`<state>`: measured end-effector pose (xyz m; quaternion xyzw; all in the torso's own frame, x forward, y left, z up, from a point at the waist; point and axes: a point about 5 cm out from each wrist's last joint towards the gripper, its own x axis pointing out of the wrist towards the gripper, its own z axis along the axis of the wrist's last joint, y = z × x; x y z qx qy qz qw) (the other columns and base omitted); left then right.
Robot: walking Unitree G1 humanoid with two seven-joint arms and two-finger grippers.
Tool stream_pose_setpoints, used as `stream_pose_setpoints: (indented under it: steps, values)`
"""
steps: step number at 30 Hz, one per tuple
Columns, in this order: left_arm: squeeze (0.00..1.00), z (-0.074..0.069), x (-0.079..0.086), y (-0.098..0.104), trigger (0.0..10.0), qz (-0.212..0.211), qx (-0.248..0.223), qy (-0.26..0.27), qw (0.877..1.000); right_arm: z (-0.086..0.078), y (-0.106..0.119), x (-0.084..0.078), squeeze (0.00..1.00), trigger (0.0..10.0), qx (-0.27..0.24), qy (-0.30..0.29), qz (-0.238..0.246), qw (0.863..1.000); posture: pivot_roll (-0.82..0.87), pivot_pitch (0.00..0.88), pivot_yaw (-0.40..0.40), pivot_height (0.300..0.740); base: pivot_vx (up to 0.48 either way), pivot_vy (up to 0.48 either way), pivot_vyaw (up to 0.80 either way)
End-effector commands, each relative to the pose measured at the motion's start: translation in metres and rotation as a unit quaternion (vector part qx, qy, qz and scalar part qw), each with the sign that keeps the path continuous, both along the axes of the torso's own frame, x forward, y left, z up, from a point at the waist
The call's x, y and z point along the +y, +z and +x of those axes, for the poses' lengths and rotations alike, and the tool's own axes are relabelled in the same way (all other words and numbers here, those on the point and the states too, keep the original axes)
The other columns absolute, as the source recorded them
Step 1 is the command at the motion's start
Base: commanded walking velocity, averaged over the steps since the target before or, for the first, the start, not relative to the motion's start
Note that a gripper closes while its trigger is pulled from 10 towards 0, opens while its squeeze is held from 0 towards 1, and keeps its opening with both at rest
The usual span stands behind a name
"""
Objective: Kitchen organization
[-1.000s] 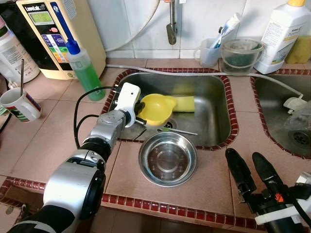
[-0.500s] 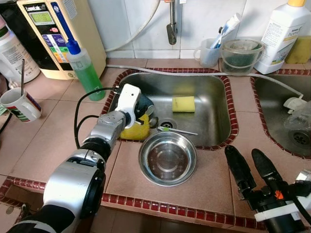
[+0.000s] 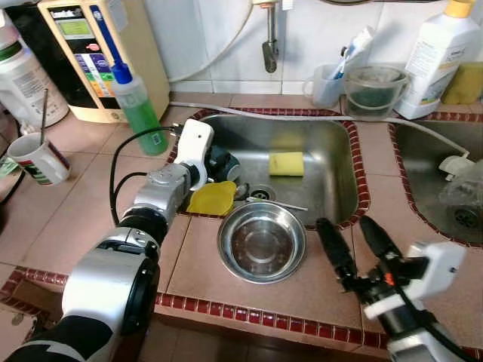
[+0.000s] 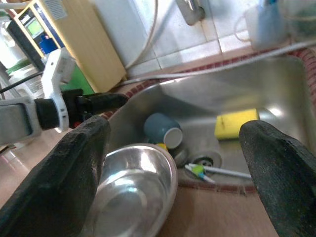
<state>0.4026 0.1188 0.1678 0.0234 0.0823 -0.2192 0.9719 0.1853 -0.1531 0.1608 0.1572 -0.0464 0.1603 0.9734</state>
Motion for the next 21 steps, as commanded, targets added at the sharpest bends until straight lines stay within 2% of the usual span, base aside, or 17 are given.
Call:
stream_pose_setpoints:
  steps: [1, 6, 8, 11, 12, 15, 16, 18, 20, 21]
  values:
    - [0.00, -0.001, 0.010, 0.001, 10.0, -0.015, -0.018, 0.006, 1.000, 0.004, -0.001, 0.004, 0.00, 10.0, -0.006, 0.007, -0.006, 1.000, -0.16, 0.037, 0.091, 0.740, 0.000, 0.000, 0.00]
    - [0.00, -0.006, 0.018, 0.003, 10.0, -0.024, -0.048, 0.012, 0.999, 0.014, -0.003, 0.008, 0.00, 10.0, -0.010, 0.018, -0.007, 1.000, -0.12, 0.019, 0.077, 0.740, 0.000, 0.000, 0.00]
    - [0.00, -0.008, 0.020, 0.001, 10.0, -0.039, -0.032, 0.010, 0.999, 0.018, -0.003, 0.009, 0.00, 10.0, -0.014, 0.020, -0.011, 1.000, -0.11, 0.018, 0.076, 0.740, 0.000, 0.000, 0.00]
    - [0.00, -0.012, 0.021, 0.003, 10.0, -0.045, -0.046, 0.009, 0.998, 0.022, -0.004, 0.010, 0.00, 10.0, -0.016, 0.018, -0.007, 1.000, -0.10, 0.009, 0.069, 0.740, 0.000, 0.000, 0.00]
    - [0.00, -0.016, 0.022, 0.003, 10.0, -0.050, -0.055, 0.010, 0.997, 0.026, -0.004, 0.011, 0.40, 10.0, -0.019, 0.017, -0.007, 1.000, -0.09, 0.005, 0.065, 0.740, 0.000, 0.000, 0.00]
    - [0.00, -0.025, 0.022, 0.003, 10.0, -0.074, -0.065, 0.001, 0.995, 0.032, -0.004, 0.011, 0.38, 10.0, -0.024, 0.004, -0.014, 1.000, -0.08, 0.000, 0.058, 0.740, 0.000, 0.000, 0.00]
    - [0.00, -0.031, 0.020, 0.001, 10.0, -0.071, -0.070, -0.004, 0.995, 0.037, -0.004, 0.011, 0.38, 10.0, -0.026, -0.001, -0.016, 1.000, -0.07, 0.000, 0.053, 0.740, 0.000, 0.000, 0.00]
    - [0.00, -0.036, 0.019, -0.001, 10.0, -0.071, -0.071, -0.007, 0.995, 0.040, -0.004, 0.010, 0.38, 10.0, -0.028, -0.004, -0.015, 0.999, -0.07, 0.000, 0.048, 0.740, 0.000, 0.000, 0.00]
    - [0.00, -0.041, 0.019, -0.001, 10.0, -0.081, -0.064, -0.006, 0.995, 0.045, -0.004, 0.009, 0.32, 10.0, -0.031, -0.014, -0.021, 0.999, -0.06, 0.000, 0.043, 0.740, 0.000, 0.000, 0.00]
    - [0.00, -0.043, 0.019, 0.000, 10.0, -0.090, -0.063, -0.004, 0.994, 0.048, -0.003, 0.008, 0.21, 10.0, -0.032, -0.019, -0.023, 0.999, -0.06, 0.000, 0.040, 0.740, 0.000, 0.000, 0.00]
